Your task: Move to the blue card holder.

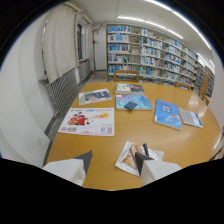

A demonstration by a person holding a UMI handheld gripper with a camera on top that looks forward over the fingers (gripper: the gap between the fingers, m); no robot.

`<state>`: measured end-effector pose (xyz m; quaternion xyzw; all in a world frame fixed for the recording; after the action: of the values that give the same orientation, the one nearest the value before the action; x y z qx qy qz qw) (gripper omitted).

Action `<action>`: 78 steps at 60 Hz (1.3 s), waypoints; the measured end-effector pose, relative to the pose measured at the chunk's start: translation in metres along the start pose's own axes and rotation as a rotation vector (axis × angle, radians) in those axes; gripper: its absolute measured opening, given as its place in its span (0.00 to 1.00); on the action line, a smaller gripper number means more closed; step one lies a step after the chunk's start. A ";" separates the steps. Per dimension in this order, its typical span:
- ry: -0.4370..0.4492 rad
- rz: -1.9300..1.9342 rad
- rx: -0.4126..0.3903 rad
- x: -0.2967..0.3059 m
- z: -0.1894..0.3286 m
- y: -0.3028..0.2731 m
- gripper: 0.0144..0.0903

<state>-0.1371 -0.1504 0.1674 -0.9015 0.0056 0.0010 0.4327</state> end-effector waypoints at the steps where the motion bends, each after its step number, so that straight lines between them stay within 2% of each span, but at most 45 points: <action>1: -0.001 -0.001 0.001 0.000 0.001 0.000 0.92; 19: 0.000 -0.003 -0.005 0.007 0.000 0.007 0.92; 34: 0.079 0.012 -0.003 0.056 -0.002 0.015 0.92; 45: 0.089 0.027 -0.003 0.090 0.009 0.008 0.92; 59: 0.042 0.004 0.001 0.112 0.057 -0.020 0.92; 78: -0.033 -0.032 -0.018 0.125 0.152 -0.069 0.92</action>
<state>-0.0107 0.0103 0.1249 -0.9052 -0.0160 0.0091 0.4246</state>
